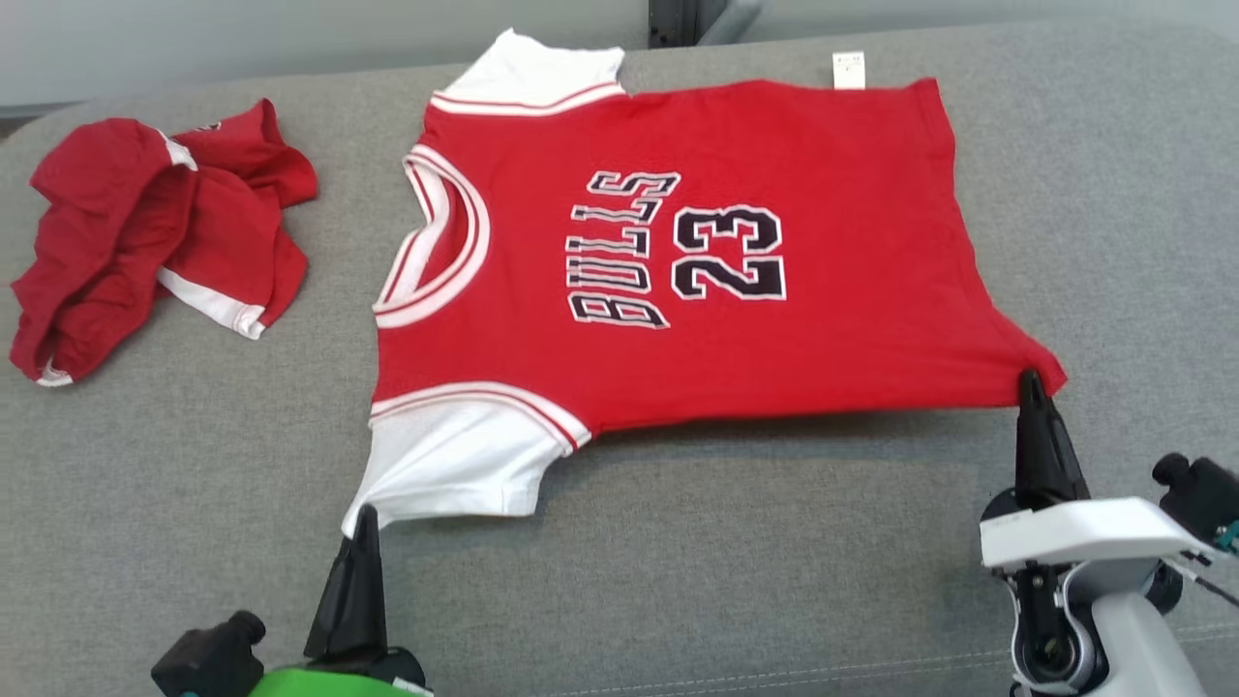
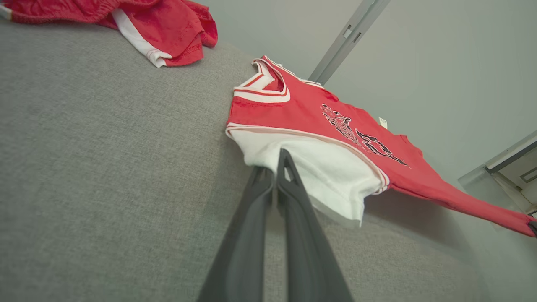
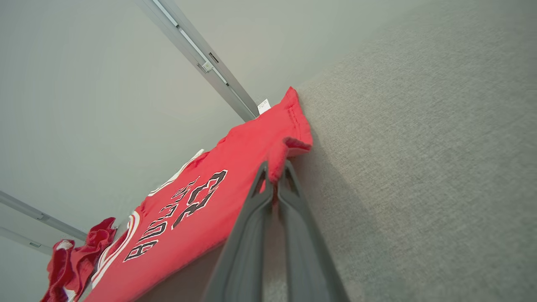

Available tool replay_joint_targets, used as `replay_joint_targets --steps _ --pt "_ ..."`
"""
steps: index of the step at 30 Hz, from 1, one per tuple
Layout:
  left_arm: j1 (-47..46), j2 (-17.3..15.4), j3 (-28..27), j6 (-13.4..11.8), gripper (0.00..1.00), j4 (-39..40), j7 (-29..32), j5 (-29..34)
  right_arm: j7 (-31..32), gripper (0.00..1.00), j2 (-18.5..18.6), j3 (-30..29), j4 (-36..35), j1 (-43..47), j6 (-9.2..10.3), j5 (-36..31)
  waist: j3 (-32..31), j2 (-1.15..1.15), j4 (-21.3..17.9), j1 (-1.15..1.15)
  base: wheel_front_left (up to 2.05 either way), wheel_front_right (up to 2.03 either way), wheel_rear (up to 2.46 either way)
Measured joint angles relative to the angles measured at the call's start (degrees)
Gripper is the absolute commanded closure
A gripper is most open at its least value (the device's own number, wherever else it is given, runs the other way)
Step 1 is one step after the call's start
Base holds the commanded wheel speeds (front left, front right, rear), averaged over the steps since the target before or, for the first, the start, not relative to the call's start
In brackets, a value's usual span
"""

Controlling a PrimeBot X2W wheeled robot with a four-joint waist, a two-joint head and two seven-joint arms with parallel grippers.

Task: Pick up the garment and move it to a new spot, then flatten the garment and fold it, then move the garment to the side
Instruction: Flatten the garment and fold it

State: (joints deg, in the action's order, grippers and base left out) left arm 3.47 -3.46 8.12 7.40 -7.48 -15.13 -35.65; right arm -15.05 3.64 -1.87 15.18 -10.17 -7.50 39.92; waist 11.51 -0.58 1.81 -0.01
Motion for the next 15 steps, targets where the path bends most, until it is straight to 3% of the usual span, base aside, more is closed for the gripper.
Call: replay_joint_targets --steps 6,15 --pt "4.6 -0.3 0.2 0.0 1.00 1.2 0.0 0.3 0.0 1.00 -0.7 1.5 -2.9 7.1 0.00 -0.3 -3.7 0.00 0.1 0.00 0.00 0.00 0.00" --pt "9.6 -3.7 3.0 0.0 1.00 4.2 0.0 -3.3 0.0 1.00 -0.8 3.9 -2.5 12.7 0.00 3.2 -5.8 0.00 -2.1 0.00 0.00 0.00 0.00"
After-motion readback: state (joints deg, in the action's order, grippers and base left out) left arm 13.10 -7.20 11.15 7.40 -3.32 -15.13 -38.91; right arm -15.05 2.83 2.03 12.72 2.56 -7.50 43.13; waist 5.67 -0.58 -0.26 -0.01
